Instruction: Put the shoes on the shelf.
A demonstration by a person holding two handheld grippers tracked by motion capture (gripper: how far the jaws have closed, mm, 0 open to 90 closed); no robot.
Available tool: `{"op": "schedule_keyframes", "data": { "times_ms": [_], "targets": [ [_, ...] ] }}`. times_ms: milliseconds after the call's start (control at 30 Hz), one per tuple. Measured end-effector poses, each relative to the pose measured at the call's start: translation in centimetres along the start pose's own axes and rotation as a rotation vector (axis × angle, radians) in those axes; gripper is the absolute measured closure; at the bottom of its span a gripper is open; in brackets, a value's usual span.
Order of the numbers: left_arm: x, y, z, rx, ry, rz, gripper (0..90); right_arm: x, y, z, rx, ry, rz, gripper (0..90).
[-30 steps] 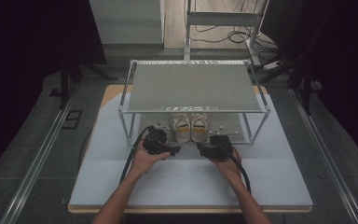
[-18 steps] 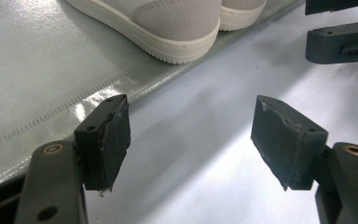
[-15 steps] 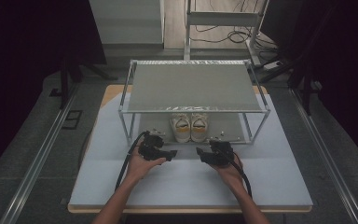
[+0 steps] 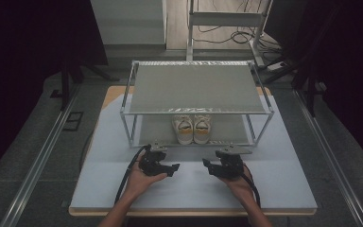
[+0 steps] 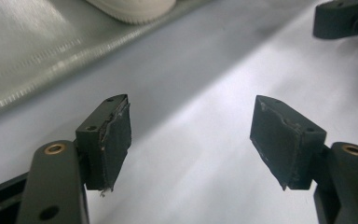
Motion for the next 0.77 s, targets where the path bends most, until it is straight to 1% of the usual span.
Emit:
{"op": "schedule_keyframes", "data": {
  "times_ms": [33, 167, 200, 233, 267, 300, 333, 433, 533, 767],
  "targets": [
    [0.0, 0.0, 0.0, 0.000, 0.000, 0.000, 29.1, 0.0, 0.0, 0.0, 0.000, 0.000, 0.000, 35.7],
    [0.4, -1.1, 0.6, 0.001, 0.001, -0.015, 29.1, 0.0, -0.9, 1.1, 0.003, 0.016, 0.007, 35.7],
    [0.5, -1.3, 0.7, 0.003, 0.002, -0.017, 29.1, 0.0, -1.7, 1.7, -0.001, 0.022, 0.015, 35.4],
    [0.6, -1.7, 0.9, 0.004, 0.007, -0.022, 29.1, 0.1, -1.9, 1.9, -0.003, 0.022, 0.016, 35.3],
    [0.6, -1.7, 0.9, 0.004, 0.007, -0.022, 29.1, 0.1, -2.2, 2.1, -0.001, 0.023, 0.014, 35.3],
    [0.6, -2.2, 1.1, 0.004, 0.014, -0.024, 29.1, 0.3, -2.5, 2.3, -0.003, 0.024, 0.012, 35.3],
    [0.6, -2.2, 1.1, 0.004, 0.014, -0.024, 29.1, 0.3, -2.5, 2.3, -0.003, 0.024, 0.012, 35.3],
    [0.5, -2.8, 1.4, 0.014, 0.015, -0.013, 29.1, 0.9, -3.3, 2.8, -0.014, 0.015, 0.008, 35.2],
    [0.4, -2.9, 1.5, 0.019, 0.016, -0.004, 29.1, 1.1, -3.4, 2.9, -0.014, 0.010, 0.006, 34.9],
    [-0.1, -3.3, 2.0, 0.028, 0.028, 0.007, 29.0, 1.2, -3.1, 3.4, 0.010, 0.010, 0.003, 33.7]
  ]
}}
Point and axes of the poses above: each handheld gripper's, and its own axes: z roughly backward along the jaws, y roughly out of its top, x roughly to its right, the point moved 6 cm from there along -z, roughly forward along the jaws, and after that the axes turned 9 degrees about -z, right-handed, at the moved point
